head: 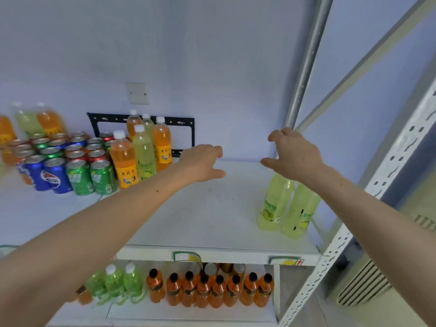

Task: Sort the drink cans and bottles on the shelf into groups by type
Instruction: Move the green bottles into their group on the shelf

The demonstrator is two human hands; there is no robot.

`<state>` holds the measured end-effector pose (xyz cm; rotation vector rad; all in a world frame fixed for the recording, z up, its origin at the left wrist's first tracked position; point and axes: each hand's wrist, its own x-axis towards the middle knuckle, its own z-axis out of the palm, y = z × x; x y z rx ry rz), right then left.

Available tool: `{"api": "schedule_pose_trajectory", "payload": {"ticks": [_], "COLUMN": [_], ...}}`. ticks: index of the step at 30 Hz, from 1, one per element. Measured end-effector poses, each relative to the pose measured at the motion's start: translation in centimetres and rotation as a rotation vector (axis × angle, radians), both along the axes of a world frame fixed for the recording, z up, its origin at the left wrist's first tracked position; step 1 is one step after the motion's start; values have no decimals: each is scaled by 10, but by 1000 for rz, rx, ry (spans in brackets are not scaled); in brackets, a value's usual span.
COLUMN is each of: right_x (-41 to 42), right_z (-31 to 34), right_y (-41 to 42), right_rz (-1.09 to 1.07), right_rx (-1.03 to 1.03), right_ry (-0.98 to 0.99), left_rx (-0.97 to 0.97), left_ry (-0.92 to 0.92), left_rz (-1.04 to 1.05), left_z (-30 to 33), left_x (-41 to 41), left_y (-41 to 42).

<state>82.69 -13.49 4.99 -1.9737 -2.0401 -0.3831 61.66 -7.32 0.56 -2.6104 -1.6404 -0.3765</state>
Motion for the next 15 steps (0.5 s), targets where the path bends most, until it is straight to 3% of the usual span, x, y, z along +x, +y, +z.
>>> {"api": "schedule_pose_trajectory", "payload": {"ticks": [8, 15], "right_x": [-119, -200], "right_z": [-20, -42], "right_y": [37, 89], "right_rz": [149, 136], "right_rx": [-81, -161], "right_ry": [8, 120], "left_rx": [87, 126], "left_ry": [37, -37], "left_rz": [122, 208], "left_z": [-7, -13], "left_x": [-129, -226], "left_y": [0, 32]}}
